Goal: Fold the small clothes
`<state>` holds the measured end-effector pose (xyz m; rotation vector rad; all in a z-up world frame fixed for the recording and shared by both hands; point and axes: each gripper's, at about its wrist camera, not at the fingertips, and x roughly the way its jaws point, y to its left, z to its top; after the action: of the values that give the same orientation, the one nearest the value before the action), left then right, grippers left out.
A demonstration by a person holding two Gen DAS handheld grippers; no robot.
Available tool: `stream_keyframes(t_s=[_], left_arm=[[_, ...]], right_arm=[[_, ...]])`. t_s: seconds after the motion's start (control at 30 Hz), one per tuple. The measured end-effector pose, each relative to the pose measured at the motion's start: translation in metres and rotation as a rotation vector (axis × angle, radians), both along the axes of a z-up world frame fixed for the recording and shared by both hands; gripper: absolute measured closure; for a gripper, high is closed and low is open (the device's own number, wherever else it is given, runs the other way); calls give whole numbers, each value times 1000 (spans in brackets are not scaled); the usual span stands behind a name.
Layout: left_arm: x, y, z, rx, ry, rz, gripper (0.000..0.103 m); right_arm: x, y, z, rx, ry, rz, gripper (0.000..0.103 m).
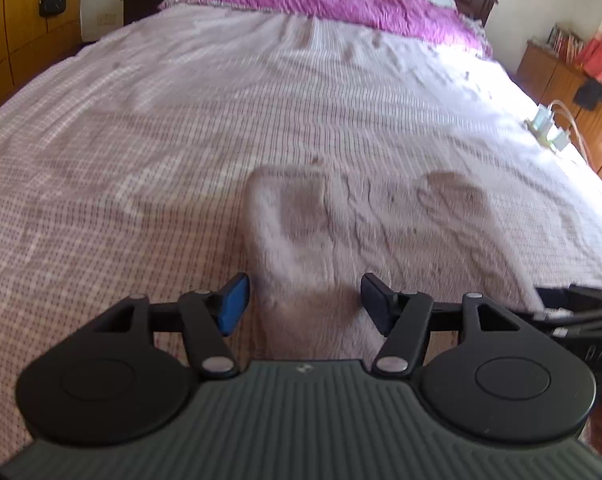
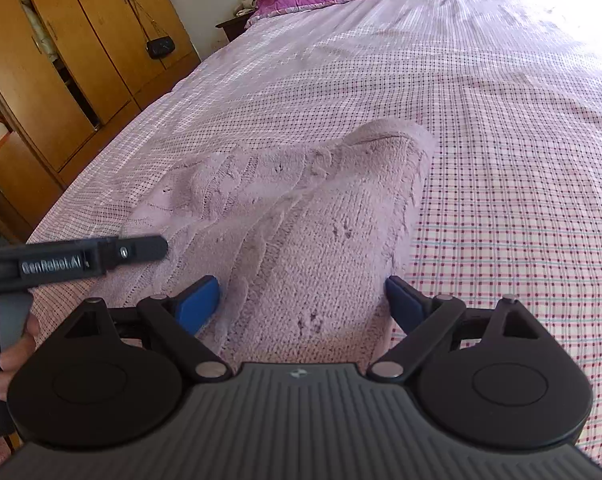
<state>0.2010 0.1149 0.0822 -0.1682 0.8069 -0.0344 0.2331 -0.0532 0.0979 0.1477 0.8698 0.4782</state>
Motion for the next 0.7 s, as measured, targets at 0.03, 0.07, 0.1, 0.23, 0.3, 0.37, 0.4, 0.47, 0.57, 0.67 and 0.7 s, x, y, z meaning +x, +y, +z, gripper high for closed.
stream_keyframes(t_s=[0.03,0.07,0.1,0.23,0.3,0.37,0.4,0.47,0.57,0.67,0.7], left_arm=[[-1,-1,-2,9,7,2,39],[-1,0,-4,14,10,3,37],[-2,0,-5,17,12,6,36],[-1,6,-11,18,32,31,24],[1,11,-16,15,54,55,16],[2,18,-20,-35,69,66,15],[2,21,-22,-61,74,72,15],[2,25,-26,-106,78,75,15],[4,33,-34,-210,71,15,16],[6,41,-46,-333,71,-35,19],[5,41,-47,-356,71,-53,20]], right_arm=[[0,0,0,3,3,-1,9],[1,-1,-1,7,7,-1,9],[1,-1,-1,11,11,-3,8],[4,-7,-6,43,49,-14,7],[8,-12,-13,73,92,-21,6],[13,-16,-22,119,151,-24,6],[14,-18,-25,139,164,-27,5],[16,-20,-28,164,173,-26,4],[21,-23,-35,254,191,-12,1],[24,-35,-46,380,197,-19,0],[24,-40,-48,424,193,-25,1]])
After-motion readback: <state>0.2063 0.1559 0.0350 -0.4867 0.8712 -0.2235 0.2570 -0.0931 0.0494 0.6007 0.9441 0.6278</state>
